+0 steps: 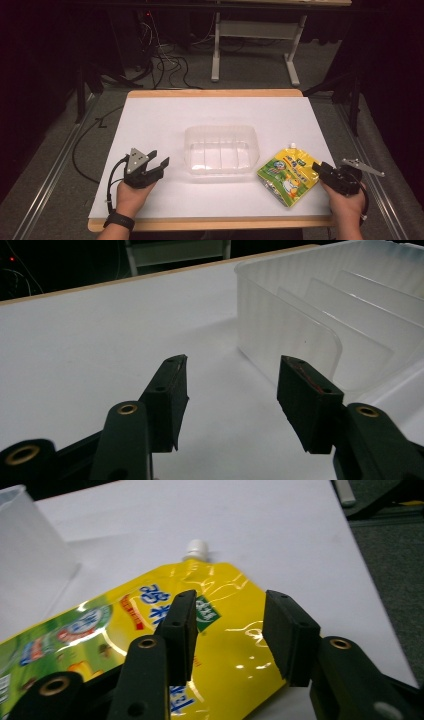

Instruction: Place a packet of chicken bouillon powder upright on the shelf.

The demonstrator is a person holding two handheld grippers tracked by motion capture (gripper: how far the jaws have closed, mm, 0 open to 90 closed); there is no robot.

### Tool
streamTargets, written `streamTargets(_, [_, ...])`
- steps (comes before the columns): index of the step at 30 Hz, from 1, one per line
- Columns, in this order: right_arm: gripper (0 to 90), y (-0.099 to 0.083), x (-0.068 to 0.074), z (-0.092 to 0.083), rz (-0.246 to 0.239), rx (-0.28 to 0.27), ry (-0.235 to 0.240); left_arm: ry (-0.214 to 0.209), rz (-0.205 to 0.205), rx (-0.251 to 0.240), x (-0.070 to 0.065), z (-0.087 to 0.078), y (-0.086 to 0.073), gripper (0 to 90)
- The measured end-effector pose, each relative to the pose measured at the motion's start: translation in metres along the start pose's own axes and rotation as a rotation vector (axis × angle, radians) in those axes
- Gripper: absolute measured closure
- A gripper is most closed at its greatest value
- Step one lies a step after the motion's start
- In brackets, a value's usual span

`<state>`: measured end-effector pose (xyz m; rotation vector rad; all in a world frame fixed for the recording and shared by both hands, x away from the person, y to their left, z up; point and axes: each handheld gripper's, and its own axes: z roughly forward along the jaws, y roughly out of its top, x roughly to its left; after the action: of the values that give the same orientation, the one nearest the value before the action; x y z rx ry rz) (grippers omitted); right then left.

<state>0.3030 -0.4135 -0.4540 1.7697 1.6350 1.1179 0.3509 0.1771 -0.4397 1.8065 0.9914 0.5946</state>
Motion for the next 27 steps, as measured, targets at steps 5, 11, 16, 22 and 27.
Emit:
streamTargets(5, [51.4,0.0,-0.019,0.005,0.078,-0.003,-0.006,0.001,0.009,0.01,0.001,-0.003,-0.002,45.9])
streamTargets(11, [47.2,-0.002,-0.031,0.012,0.157,0.013,0.02,-0.003,0.019,0.017,0.0,-0.002,-0.003,45.5])
streamTargets(16, [46.7,-0.004,-0.035,0.016,0.222,0.022,0.062,-0.005,0.031,0.022,-0.002,-0.002,-0.003,45.3])
streamTargets(22, [46.8,-0.008,-0.042,0.019,0.304,0.039,0.093,-0.009,0.041,0.017,-0.004,-0.002,-0.003,45.3])
streamTargets(27, [48.6,-0.009,-0.044,0.019,0.319,0.043,0.095,-0.008,0.046,0.019,-0.003,-0.002,-0.003,45.3])
